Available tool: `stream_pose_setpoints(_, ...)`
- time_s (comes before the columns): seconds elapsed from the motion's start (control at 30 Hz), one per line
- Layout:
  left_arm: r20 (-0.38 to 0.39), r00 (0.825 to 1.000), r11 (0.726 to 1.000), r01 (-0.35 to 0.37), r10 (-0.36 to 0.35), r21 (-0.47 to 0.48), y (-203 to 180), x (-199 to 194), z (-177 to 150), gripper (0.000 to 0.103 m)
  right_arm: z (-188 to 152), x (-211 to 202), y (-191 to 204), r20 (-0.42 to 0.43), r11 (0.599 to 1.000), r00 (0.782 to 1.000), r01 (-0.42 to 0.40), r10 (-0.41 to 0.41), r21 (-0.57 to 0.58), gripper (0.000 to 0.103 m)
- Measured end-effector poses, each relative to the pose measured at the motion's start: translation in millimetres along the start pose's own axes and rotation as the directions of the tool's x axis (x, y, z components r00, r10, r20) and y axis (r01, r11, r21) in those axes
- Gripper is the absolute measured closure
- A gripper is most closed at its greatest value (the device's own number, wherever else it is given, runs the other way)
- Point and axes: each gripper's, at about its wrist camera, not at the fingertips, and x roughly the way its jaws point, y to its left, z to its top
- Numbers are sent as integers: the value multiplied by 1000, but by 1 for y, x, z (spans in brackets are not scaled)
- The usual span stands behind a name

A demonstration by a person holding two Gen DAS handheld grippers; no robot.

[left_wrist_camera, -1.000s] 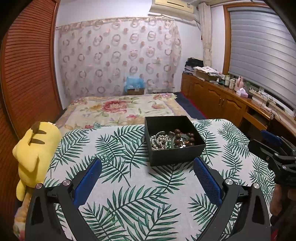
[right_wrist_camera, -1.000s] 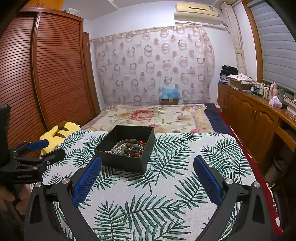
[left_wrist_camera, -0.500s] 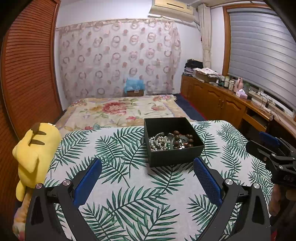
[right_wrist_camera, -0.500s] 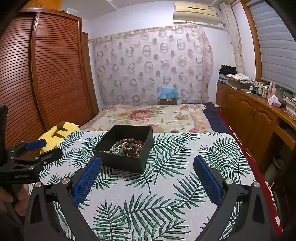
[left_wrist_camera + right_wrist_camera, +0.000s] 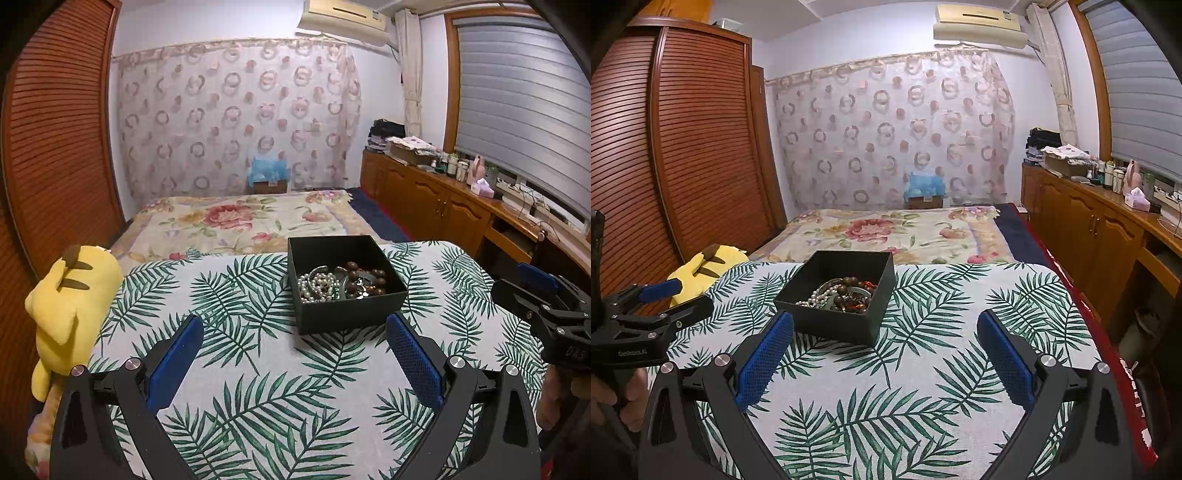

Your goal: Organize jewelry

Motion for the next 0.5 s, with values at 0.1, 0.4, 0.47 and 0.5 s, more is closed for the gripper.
stream_pose_setpoints(0.1,0,1000,1000,0,0,0,-1,0,0,8,0,0,0,1,1000,1000,0,0,1,3)
stream_pose_setpoints(0.4,1,1000,1000,0,0,0,0,0,-1,8,1,-1,0,3,1000,1000,-1,1,1,3)
stream_pose_setpoints(0.47,2,1000,1000,0,0,1,0,0,0,8,1,-1,0,4,1000,1000,-1,1,1,3)
stream_pose_setpoints(0.5,3,1000,1000,-1,1,2,-2,0,1,8,1,0,0,5,1000,1000,-1,1,2,3)
